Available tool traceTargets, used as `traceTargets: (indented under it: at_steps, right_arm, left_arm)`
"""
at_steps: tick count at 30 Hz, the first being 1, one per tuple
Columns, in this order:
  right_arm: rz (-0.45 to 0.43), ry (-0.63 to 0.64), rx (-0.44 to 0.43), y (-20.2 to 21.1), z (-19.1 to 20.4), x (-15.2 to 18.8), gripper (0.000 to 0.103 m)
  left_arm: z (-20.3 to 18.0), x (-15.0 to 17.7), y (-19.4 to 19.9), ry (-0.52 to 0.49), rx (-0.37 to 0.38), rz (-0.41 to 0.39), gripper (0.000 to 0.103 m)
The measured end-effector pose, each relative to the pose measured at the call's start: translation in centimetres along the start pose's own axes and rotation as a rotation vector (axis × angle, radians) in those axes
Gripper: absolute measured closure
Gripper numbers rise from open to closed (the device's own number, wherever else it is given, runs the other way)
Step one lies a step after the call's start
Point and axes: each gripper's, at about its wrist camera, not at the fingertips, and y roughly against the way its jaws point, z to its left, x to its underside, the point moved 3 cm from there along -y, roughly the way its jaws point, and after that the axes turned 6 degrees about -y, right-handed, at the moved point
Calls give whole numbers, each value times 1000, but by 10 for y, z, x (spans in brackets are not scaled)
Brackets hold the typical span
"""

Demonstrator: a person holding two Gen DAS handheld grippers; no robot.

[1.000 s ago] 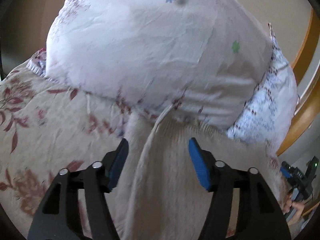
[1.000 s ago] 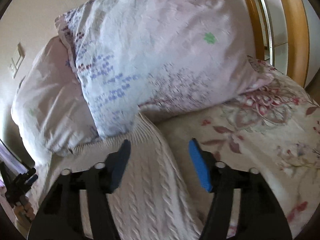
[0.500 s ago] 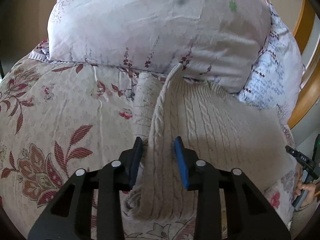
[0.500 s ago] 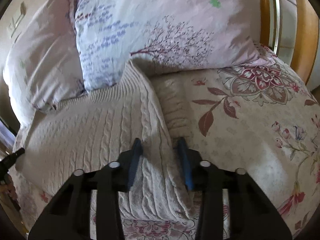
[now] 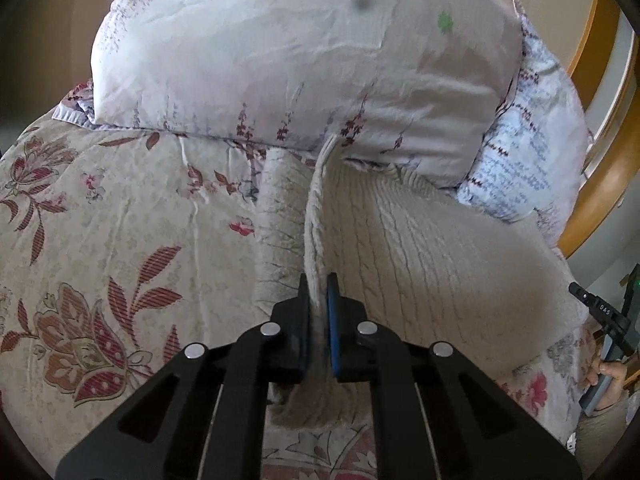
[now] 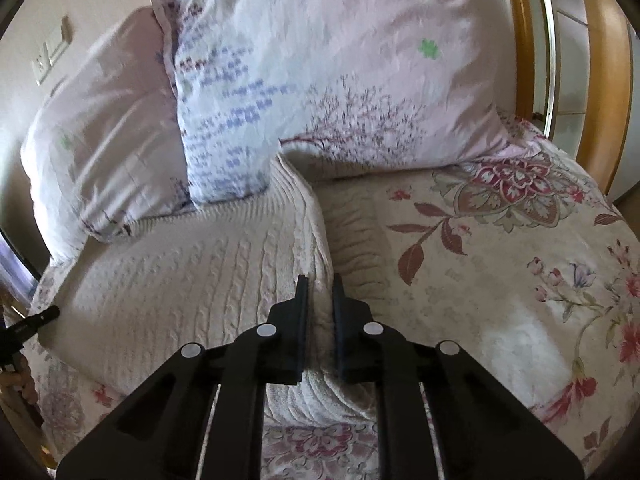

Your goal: Fold small clothes

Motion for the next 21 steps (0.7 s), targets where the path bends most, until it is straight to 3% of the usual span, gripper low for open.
traceTargets:
  at_steps: [9, 15, 21]
  right_arm:
    - [28, -47, 4, 7, -10, 14, 92]
    - [89, -76, 59, -7, -23, 29, 92]
    - [85, -38, 109, -11, -16, 30, 91]
  left_arm:
    - [13, 13, 11, 55, 71, 9, 96]
    - [22, 23, 1, 65, 68, 36, 96]
    - [17, 24, -2, 35, 35, 32, 92]
